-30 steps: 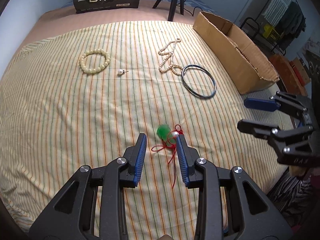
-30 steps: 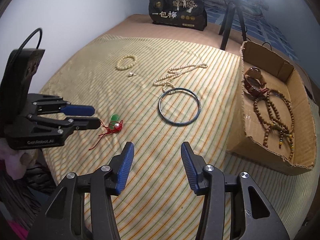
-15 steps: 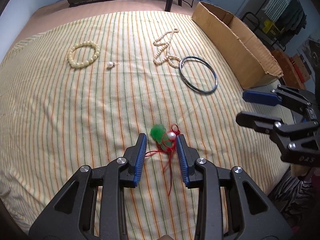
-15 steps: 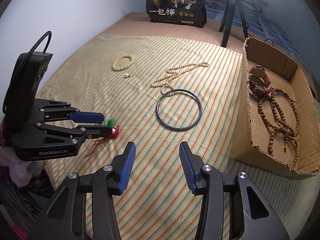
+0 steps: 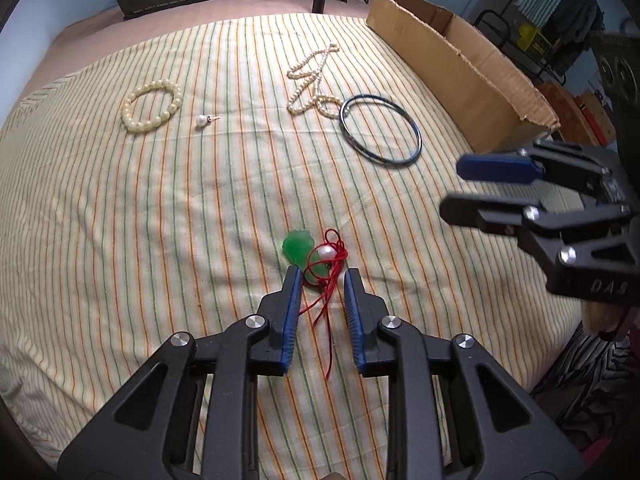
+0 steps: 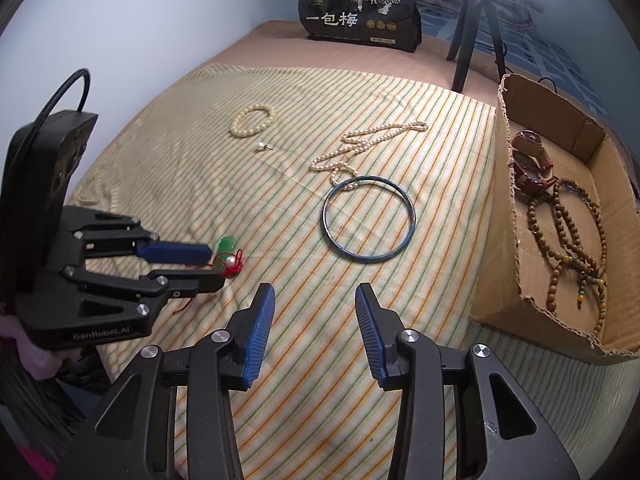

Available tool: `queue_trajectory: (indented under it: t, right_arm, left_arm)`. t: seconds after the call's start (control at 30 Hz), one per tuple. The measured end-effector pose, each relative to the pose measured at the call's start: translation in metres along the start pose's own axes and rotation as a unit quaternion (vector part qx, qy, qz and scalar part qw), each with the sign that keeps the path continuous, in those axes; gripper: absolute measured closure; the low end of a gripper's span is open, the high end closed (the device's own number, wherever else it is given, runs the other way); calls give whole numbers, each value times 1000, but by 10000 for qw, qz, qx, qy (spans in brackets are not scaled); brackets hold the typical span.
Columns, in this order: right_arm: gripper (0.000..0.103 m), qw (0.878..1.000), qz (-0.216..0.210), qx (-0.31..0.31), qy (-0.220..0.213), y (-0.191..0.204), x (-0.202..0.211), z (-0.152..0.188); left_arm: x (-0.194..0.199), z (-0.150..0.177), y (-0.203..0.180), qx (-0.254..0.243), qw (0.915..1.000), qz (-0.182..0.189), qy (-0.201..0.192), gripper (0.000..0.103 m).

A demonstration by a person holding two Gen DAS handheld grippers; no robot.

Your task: Organize jewelry

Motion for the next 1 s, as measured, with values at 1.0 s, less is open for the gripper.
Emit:
queue_trajectory:
  t: [1.0]
  right_arm:
    - [32, 9864, 938, -1345, -143, -25, -45, -13]
  left_arm:
    - [13, 7, 15, 244, 9996, 129, -46, 103]
Point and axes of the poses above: each gripper's, at about its wrist camera, not at the fingertips, and x roughly against the way its jaws point, y to its left, z to its underside, the point moved 8 cm from there along -x, roughly the way its jaws point, and after that the axes turned 8 degrees about x, right-handed, at the moved point
